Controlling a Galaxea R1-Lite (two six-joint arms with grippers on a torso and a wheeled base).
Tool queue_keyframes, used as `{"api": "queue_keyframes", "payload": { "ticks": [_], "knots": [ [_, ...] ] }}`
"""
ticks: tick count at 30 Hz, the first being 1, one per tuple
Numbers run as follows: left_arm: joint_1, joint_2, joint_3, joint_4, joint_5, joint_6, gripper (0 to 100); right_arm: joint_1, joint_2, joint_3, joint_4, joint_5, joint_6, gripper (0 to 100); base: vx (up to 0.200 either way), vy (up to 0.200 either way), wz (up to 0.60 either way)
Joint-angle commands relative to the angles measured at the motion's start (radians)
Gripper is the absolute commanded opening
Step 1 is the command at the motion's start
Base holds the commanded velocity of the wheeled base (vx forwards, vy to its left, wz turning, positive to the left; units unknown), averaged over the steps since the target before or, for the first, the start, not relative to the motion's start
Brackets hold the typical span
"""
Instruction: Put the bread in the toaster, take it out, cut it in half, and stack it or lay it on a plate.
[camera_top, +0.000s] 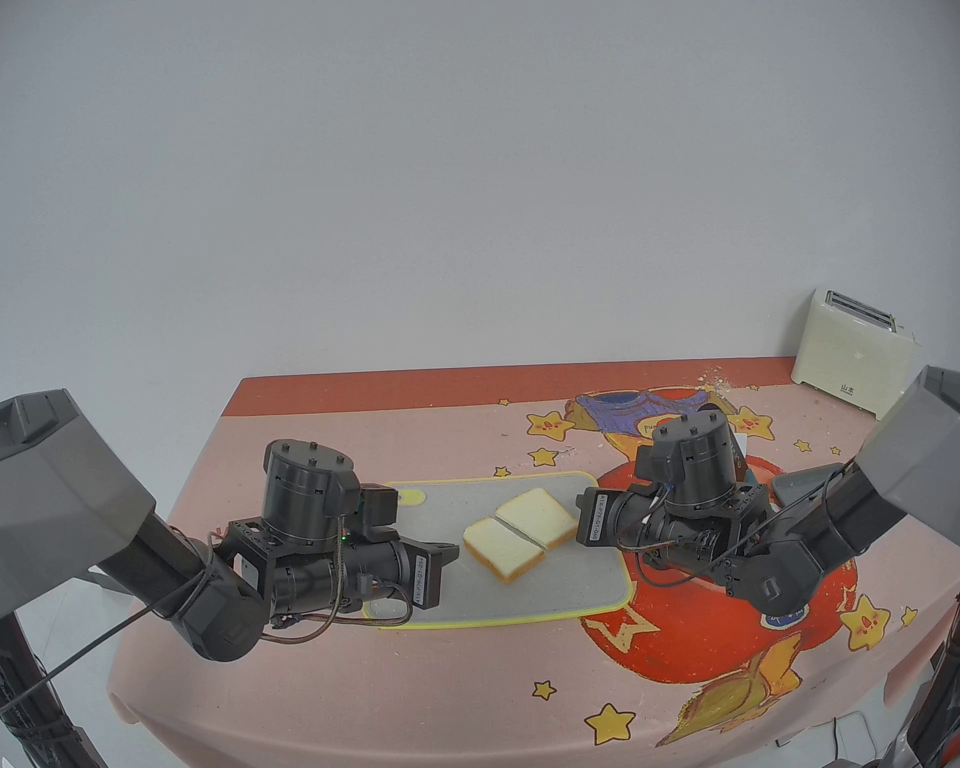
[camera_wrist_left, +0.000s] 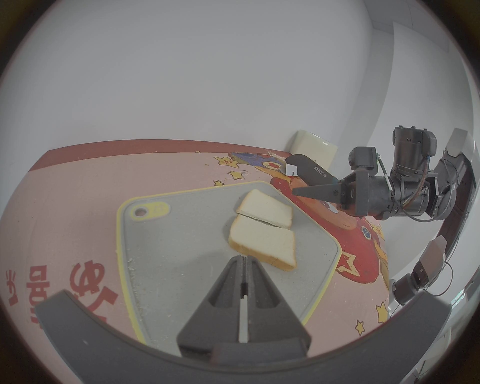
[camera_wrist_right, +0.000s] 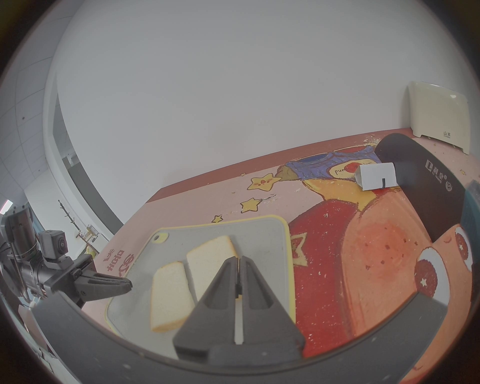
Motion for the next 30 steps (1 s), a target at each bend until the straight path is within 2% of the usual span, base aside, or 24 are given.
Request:
{"api": "queue_keyframes", "payload": {
  "ticks": [1, 11, 30],
  "knots": [
    [-0.007, 0.022, -0.004, -0.001, 0.000, -0.001, 0, -0.001, 0.028, -0.018, -0.001, -0.005, 0.000, 0, 0.000, 0.000, 0.00],
    [-0.016, 0.024, -0.001, -0.001, 0.000, -0.002, 0, 0.023, 0.054, -0.046, -0.007, -0.023, 0.002, 0, 0.000, 0.000, 0.00],
    [-0.040, 0.042, -0.019, -0.002, 0.000, -0.008, 0, 0.023, 0.094, -0.058, -0.009, -0.023, 0.002, 0, 0.000, 0.000, 0.00]
  ]
}}
